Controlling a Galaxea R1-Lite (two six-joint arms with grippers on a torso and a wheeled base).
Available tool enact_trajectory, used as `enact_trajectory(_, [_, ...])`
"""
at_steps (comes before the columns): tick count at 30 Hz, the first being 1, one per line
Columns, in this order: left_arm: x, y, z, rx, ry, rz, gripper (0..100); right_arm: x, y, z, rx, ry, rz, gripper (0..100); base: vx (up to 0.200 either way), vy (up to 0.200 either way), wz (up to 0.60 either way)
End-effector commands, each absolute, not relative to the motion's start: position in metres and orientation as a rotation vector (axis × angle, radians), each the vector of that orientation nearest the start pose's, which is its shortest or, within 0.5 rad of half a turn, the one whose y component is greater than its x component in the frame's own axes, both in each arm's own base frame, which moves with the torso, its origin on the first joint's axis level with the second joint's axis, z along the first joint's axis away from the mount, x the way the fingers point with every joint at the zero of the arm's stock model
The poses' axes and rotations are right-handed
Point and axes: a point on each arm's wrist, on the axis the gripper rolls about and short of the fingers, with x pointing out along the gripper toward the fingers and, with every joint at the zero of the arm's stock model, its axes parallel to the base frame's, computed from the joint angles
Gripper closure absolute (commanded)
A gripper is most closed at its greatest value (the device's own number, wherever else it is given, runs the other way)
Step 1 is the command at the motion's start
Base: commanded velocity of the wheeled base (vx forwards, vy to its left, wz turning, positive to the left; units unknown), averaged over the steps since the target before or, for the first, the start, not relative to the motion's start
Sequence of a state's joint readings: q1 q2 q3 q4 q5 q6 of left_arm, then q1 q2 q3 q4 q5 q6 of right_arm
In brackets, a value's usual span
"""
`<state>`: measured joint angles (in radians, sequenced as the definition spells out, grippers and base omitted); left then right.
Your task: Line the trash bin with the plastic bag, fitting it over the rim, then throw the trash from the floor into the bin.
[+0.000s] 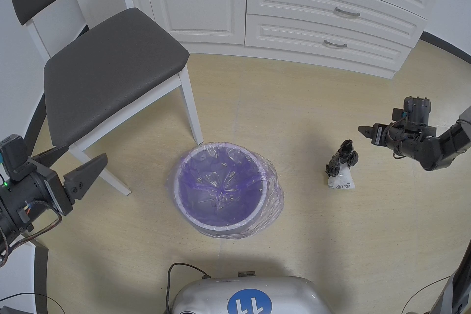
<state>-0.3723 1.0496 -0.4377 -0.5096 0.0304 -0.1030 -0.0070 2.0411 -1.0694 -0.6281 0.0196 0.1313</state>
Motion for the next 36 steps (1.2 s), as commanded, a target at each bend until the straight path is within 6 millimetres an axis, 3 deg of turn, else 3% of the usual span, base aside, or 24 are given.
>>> enact_trajectory(1, [0.122, -0.047, 0.218, -0.086, 0.085, -0.337, 0, 0.425, -0.006, 0.058, 0.138, 0.406, -0.027, 0, 0.0, 0.0, 0.0])
enact_trajectory(13, [0.127, -0.049, 0.211, -0.054, 0.117, -0.338, 0, 0.469, 0.007, 0.006, 0.208, 0.291, -0.088, 0, 0.0, 0.0, 0.0])
enact_trajectory(26, [0.129, -0.05, 0.207, -0.049, 0.136, -0.335, 0, 0.475, 0.015, -0.002, 0.209, 0.281, -0.095, 0, 0.0, 0.0, 0.0])
enact_trajectory(36, [0.13, -0.05, 0.205, -0.047, 0.147, -0.335, 0, 0.482, 0.017, -0.02, 0.203, 0.282, -0.112, 0, 0.0, 0.0, 0.0])
